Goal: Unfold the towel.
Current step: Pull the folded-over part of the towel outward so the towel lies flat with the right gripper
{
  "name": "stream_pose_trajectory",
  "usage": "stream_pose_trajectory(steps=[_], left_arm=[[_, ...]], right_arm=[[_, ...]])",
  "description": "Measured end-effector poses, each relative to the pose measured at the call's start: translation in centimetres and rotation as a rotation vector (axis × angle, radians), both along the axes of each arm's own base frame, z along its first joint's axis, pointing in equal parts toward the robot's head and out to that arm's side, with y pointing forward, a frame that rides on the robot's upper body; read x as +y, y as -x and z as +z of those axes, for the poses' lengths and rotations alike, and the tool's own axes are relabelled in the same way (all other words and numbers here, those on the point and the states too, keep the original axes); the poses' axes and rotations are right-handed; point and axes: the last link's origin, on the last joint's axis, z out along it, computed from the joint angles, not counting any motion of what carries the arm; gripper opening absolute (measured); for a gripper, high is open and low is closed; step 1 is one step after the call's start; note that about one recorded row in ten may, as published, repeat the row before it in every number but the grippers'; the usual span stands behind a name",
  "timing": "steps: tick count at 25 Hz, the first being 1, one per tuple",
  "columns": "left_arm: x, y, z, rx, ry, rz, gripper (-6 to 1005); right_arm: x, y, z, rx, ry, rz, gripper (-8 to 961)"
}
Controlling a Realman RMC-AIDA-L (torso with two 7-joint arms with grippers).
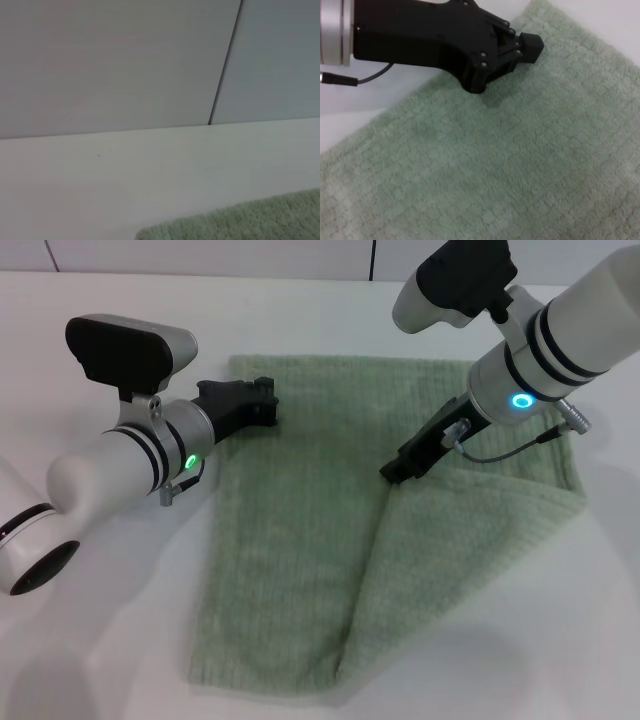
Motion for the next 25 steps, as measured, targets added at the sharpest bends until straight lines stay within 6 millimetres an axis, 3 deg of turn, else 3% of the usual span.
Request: stream_pose_trajectory(steps=[13,25], left_arm=[[-0.05,-0.07,0.00,-0.005,-0.001,-0.002,30],[-0.10,0.02,0.01,-0.005,-0.001,0.000,32]], right_arm=[[-0.02,-0.05,-0.06,-0.005,0.008,-0.004,307],[0.01,-0.06,0.09,0.003,0.008,0.003,135]])
